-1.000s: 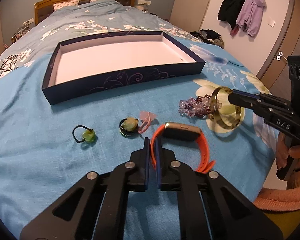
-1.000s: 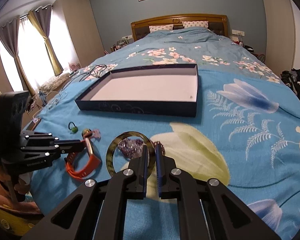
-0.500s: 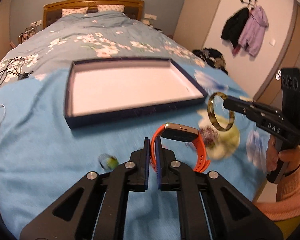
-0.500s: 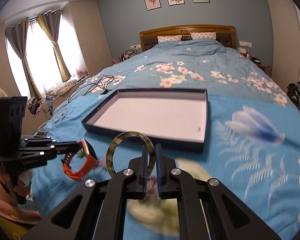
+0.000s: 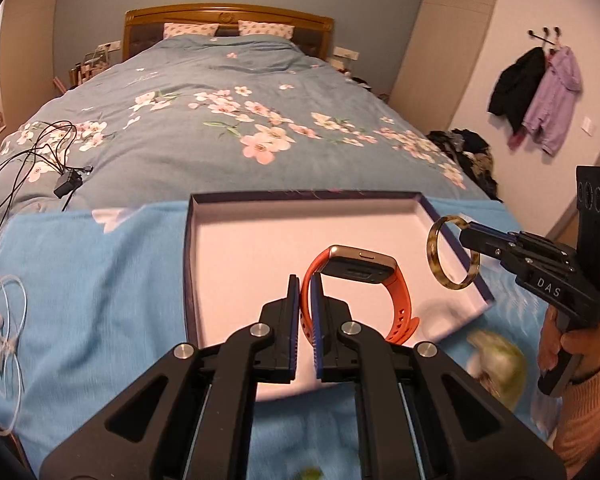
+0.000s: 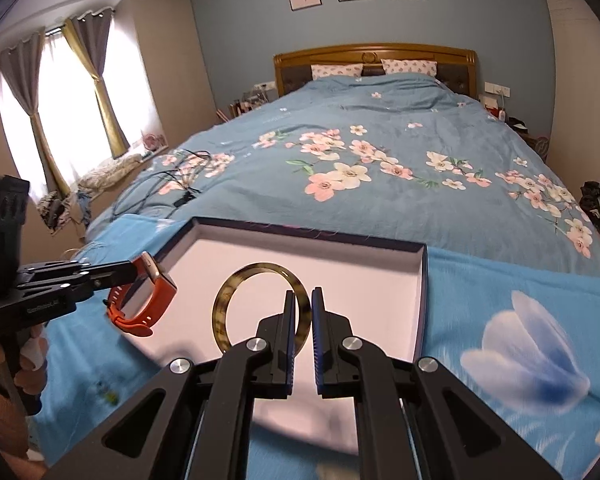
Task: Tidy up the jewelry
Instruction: 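Carry the bangle and red watch into the box lid and open both tools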
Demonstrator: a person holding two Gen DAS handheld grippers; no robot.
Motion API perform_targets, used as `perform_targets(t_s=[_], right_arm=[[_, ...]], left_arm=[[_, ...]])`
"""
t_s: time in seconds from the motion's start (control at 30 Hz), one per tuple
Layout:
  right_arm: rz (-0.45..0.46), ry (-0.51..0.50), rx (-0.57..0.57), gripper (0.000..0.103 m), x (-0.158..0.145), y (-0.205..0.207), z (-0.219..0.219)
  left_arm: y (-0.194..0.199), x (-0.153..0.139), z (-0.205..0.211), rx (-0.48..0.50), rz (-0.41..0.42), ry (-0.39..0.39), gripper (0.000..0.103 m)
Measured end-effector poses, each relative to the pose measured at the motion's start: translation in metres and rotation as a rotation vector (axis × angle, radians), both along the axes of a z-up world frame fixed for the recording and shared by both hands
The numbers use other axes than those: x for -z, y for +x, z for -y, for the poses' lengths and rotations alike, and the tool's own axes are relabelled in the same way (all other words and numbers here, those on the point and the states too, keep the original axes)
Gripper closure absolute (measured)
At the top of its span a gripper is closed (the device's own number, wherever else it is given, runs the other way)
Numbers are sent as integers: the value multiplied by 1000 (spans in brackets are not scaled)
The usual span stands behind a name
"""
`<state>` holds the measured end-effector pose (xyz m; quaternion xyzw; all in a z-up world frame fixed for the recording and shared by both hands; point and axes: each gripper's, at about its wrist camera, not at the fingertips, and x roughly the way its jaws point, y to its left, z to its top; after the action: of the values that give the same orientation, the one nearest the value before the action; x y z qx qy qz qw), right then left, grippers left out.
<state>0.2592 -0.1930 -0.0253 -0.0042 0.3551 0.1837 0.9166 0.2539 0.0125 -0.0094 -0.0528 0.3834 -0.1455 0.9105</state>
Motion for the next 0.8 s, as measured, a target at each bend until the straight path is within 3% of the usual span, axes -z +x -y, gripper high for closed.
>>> perform_targets(t_s=[0.43,0.8], right_arm=[[-134,-101,57,97,36,76,-15],[-196,-184,82,97,47,105,-29]], left_arm=[[101,38,12,-87,-91,20,97],[137,59,17,-125,-170,28,96]])
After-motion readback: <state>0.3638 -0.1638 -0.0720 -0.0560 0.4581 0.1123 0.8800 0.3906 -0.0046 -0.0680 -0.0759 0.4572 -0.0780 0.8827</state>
